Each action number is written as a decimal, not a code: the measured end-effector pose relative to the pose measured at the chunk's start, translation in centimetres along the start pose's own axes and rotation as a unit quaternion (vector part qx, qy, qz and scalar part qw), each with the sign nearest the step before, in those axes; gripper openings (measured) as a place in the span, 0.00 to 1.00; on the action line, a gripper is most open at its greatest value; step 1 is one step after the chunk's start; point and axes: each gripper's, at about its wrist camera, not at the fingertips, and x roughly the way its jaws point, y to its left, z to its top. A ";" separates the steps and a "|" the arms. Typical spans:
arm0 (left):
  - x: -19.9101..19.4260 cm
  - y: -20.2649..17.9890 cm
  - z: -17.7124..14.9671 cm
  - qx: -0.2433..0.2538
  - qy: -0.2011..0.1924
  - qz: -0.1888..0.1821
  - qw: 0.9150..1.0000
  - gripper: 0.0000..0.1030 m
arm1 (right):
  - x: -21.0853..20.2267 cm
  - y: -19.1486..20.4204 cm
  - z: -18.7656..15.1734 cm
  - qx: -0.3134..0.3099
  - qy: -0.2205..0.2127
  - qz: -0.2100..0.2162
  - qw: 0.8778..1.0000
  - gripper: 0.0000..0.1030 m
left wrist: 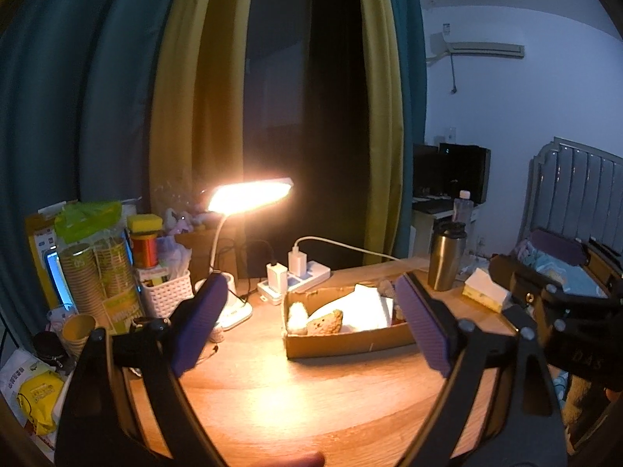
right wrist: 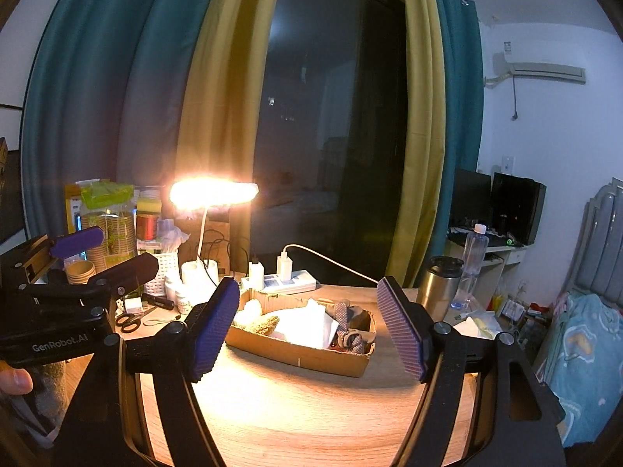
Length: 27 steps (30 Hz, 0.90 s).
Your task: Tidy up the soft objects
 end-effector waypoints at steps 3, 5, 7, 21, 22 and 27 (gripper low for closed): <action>0.0 0.0 0.0 0.001 0.000 0.004 1.000 0.87 | 0.0 0.0 0.0 0.000 0.000 0.000 1.000 0.74; 0.0 0.0 0.0 0.000 -0.001 0.004 1.000 0.87 | 0.0 0.0 0.0 -0.001 0.000 0.000 1.000 0.74; 0.0 0.0 0.0 0.000 -0.001 0.003 1.000 0.87 | 0.0 0.0 0.0 0.000 0.000 0.000 1.000 0.74; -0.2 -0.1 0.0 0.001 -0.001 0.003 1.000 0.87 | 0.0 0.0 0.0 0.000 0.000 0.000 1.000 0.74; -0.2 -0.1 0.0 0.001 -0.001 0.002 1.000 0.87 | 0.0 0.0 0.0 0.000 0.000 0.000 1.000 0.74; -0.3 -0.5 0.0 0.003 -0.002 0.001 1.000 0.87 | 0.1 0.0 0.0 0.000 0.000 0.000 1.000 0.74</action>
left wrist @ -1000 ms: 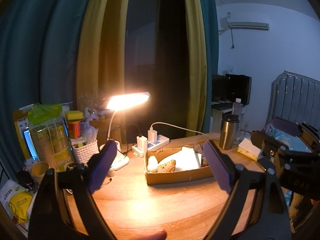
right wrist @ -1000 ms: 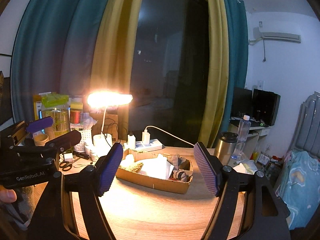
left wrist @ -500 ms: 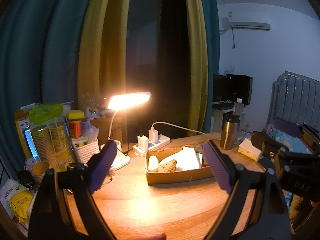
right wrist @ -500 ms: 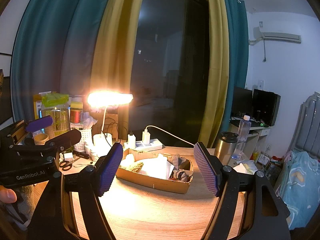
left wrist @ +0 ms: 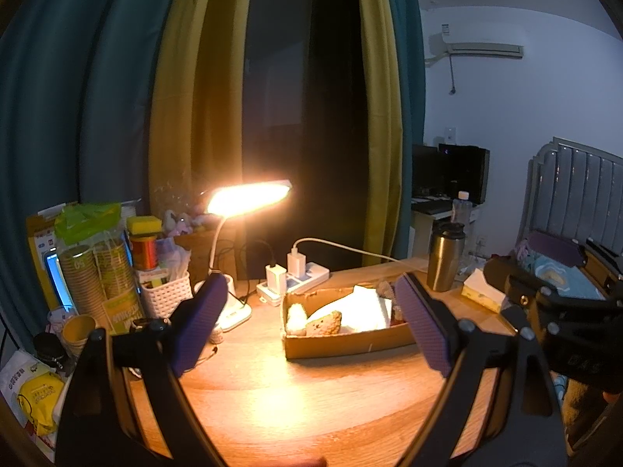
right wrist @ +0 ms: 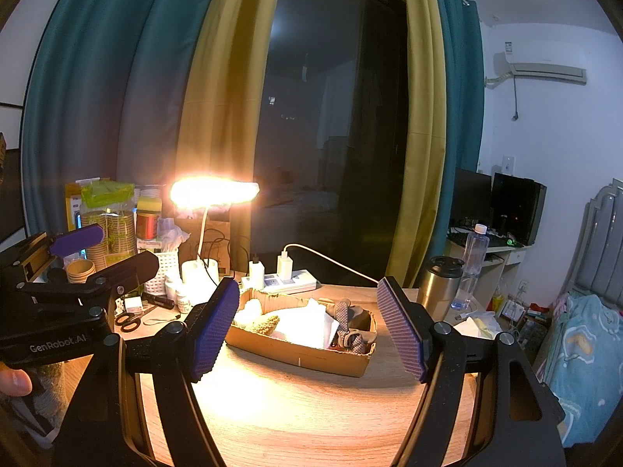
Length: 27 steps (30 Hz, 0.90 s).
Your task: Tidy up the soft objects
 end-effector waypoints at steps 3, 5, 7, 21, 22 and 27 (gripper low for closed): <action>0.0 0.0 0.0 0.000 0.000 0.000 1.000 0.87 | 0.0 0.0 0.0 0.000 0.000 0.000 1.000 0.74; 0.0 0.1 0.0 0.000 0.000 0.000 1.000 0.87 | 0.0 0.0 0.0 0.000 0.000 0.000 1.000 0.74; 0.0 0.0 0.0 0.000 0.000 0.000 1.000 0.87 | 0.0 0.0 0.0 0.000 0.000 0.000 1.000 0.74; -0.1 -0.3 0.3 0.001 -0.002 -0.002 1.000 0.87 | 0.0 0.0 0.1 0.000 0.000 0.000 1.000 0.74; -0.1 -0.3 0.3 0.001 -0.002 -0.003 1.000 0.87 | 0.0 0.0 0.1 0.000 0.000 0.000 1.000 0.74; -0.1 -0.3 0.3 0.001 -0.002 -0.002 1.000 0.87 | 0.0 0.0 0.0 0.000 0.001 0.000 1.000 0.74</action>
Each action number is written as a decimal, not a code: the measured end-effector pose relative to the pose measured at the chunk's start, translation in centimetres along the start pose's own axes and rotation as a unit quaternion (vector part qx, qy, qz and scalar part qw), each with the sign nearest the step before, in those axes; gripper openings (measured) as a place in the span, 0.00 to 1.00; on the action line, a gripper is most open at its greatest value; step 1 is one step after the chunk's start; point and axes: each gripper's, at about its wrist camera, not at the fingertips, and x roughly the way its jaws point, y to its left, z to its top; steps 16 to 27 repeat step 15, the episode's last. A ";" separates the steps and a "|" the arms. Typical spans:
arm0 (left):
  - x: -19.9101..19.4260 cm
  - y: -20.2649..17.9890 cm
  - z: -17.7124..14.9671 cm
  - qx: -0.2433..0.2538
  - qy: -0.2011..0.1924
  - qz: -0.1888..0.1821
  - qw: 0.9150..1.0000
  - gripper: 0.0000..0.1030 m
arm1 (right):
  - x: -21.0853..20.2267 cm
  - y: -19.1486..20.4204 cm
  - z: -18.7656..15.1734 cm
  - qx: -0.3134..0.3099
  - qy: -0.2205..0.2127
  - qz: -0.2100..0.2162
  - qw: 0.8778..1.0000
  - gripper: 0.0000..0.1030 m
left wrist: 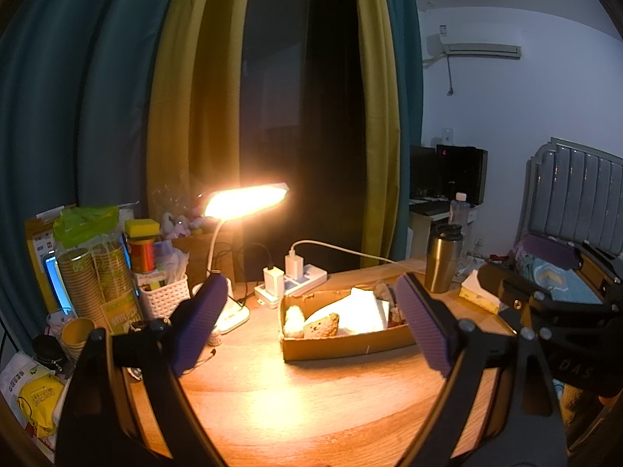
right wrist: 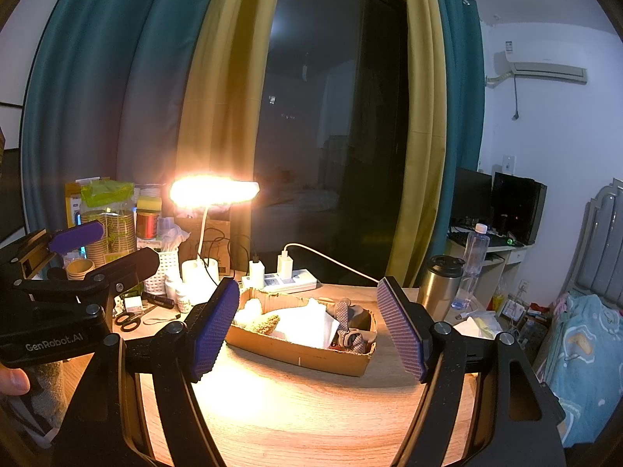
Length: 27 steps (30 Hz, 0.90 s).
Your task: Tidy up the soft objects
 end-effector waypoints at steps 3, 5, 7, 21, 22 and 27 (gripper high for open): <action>0.0 0.0 0.0 0.000 0.000 0.000 1.000 0.87 | 0.0 0.0 0.0 0.000 0.000 0.000 1.000 0.74; 0.0 0.0 0.0 0.000 0.000 0.000 1.000 0.87 | 0.0 0.0 0.0 0.001 0.000 0.000 1.000 0.74; 0.0 -0.1 0.0 0.000 0.001 0.000 1.000 0.87 | 0.0 0.0 0.0 0.000 0.000 0.000 1.000 0.74; -0.3 -0.6 0.1 0.012 -0.012 -0.007 1.000 0.87 | 0.3 0.1 -0.4 0.000 0.003 0.001 1.000 0.74; -0.3 -0.6 0.1 0.012 -0.012 -0.007 1.000 0.87 | 0.3 0.1 -0.4 0.000 0.003 0.001 1.000 0.74; -0.3 -0.6 0.1 0.012 -0.012 -0.007 1.000 0.87 | 0.3 0.1 -0.4 0.000 0.003 0.001 1.000 0.74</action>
